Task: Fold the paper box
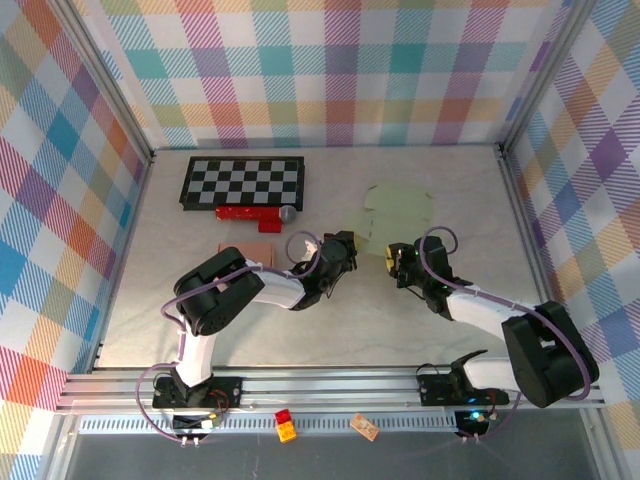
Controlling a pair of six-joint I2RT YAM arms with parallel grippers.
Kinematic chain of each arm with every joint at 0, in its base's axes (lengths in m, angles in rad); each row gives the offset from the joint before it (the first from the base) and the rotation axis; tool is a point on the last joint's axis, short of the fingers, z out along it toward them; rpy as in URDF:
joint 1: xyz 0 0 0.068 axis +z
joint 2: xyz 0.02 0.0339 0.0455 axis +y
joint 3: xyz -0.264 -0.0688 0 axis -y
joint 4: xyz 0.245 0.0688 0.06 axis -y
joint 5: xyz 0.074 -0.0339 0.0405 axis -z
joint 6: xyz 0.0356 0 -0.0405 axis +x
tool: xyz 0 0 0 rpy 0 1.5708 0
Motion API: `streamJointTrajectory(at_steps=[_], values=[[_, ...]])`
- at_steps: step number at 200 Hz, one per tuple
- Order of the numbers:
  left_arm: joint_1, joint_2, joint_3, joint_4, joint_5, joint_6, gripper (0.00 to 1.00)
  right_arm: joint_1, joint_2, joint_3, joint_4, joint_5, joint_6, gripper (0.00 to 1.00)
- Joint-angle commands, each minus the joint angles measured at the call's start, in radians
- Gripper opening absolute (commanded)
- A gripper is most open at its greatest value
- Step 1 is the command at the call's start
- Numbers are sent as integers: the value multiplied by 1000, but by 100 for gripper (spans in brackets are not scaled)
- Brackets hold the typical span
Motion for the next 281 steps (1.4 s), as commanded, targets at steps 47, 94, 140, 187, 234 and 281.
streamJointTrajectory(at_steps=[47,94,140,187,234,281], values=[[-13,-14,-21,65,1,-16,0,-35,-9,57,-25,9,-56,18],[-13,-20,-23,58,0,-16,0,-42,-36,106,-121,-1,-75,0],[29,-97,-32,-73,188,16,39,-123,-21,242,-254,-119,-187,0],[105,-301,-13,-491,465,177,57,-198,15,471,-410,-226,-352,0],[143,-432,76,-887,570,431,59,-219,97,709,-621,-301,-414,0],[257,-481,325,-1302,518,819,58,-220,109,900,-901,-327,-449,0]])
